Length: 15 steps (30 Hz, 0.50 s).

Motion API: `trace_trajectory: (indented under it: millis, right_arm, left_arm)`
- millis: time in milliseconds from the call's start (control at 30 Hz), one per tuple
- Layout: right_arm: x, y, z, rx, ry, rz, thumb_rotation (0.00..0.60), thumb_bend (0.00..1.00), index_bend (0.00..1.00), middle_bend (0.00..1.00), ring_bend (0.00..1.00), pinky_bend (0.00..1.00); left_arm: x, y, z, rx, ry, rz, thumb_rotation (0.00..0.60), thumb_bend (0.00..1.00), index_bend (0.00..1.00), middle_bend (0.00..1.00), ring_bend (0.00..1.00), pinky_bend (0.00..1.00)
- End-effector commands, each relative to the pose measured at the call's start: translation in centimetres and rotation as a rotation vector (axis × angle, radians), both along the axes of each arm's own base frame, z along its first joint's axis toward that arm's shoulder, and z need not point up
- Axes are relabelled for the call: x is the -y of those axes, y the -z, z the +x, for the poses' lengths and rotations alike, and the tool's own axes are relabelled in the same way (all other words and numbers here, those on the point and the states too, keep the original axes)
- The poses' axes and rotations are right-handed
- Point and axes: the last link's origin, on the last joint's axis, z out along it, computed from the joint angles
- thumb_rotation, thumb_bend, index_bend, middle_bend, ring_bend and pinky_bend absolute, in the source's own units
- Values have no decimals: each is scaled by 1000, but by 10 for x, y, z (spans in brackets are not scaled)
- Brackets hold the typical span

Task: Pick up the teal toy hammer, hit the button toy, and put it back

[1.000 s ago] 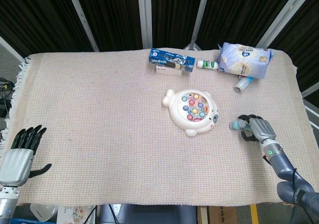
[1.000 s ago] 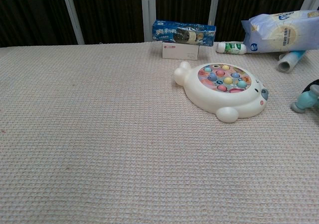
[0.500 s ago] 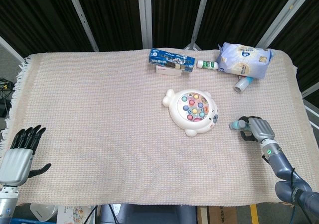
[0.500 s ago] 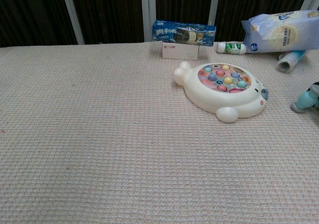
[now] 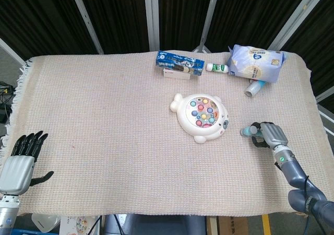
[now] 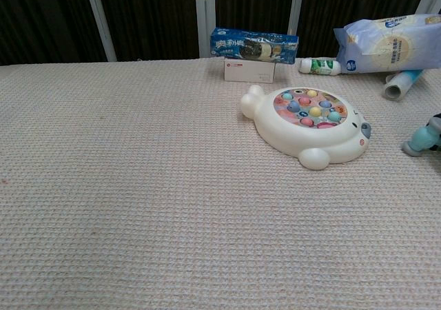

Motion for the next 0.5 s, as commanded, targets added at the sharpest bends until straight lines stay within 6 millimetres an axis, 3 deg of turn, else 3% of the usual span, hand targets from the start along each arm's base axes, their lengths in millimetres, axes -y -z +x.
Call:
trace_trajectory:
  millis: [33,500]
  right_arm:
    - [0,0,0,0,0,0,600,545,395,408,247,188]
    - [3,2,-2,-1,5,3,600,594,450,448,275,199]
  left_arm:
    - [0,0,0,0,0,0,600,135,0,0,0,0]
    - [-2,1,2,-5,1,-2,600,135,0,0,0,0]
